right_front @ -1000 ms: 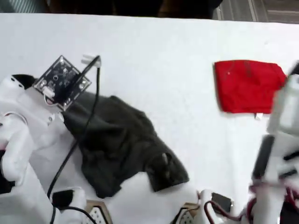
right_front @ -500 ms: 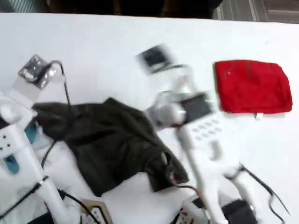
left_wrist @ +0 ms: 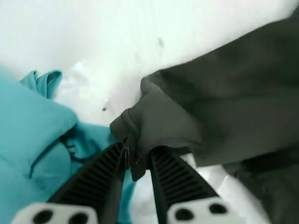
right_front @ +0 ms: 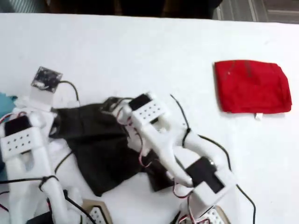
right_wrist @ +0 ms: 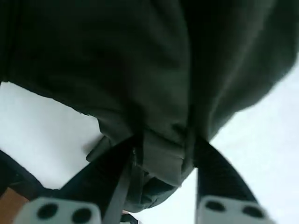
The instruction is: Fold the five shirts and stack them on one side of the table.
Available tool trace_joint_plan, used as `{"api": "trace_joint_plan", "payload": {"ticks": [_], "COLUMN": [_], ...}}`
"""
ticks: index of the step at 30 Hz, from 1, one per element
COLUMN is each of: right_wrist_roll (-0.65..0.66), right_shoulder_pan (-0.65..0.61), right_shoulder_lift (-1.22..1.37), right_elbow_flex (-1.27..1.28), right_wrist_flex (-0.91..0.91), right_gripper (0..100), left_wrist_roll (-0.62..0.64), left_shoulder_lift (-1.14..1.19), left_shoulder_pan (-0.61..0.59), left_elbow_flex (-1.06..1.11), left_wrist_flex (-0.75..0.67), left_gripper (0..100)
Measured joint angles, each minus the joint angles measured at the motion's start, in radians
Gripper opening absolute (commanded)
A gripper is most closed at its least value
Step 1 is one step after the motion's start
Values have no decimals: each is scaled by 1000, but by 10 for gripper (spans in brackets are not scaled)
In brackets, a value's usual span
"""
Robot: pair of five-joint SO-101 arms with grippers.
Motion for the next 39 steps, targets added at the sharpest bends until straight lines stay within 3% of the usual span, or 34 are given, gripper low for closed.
{"api": "trace_joint_plan", "payload": {"ticks": [3, 8, 11, 15, 23, 30, 36, 39], "right_wrist_roll": [8, 15, 75, 150, 176, 176, 166, 140], "right_shoulder_pan": [-20, -5, 44, 149, 391, 427, 433, 436], "right_shoulder_lift": [34, 137, 230, 322, 376, 419, 542, 557], "right_elbow_flex": [-55, -133, -170, -249, -548, -848, -1023, -1112], "right_wrist_flex": [-2, -2, -2, 0, 8, -20, -11, 55], "right_gripper": [329, 281, 193, 6, 19, 30, 282, 246], "left_wrist_roll": [51, 69, 86, 123, 124, 124, 124, 124], "left_shoulder_lift": [0, 0, 0, 0, 0, 0, 0, 0], "left_shoulder_pan": [28, 32, 31, 37, 46, 163, 213, 212], "left_elbow_flex": [14, 49, 86, 107, 107, 152, 172, 172], "left_wrist_flex": [-37, -92, -144, -193, -204, -204, -204, -204], "left_gripper": [27, 27, 27, 27, 27, 27, 27, 27]}}
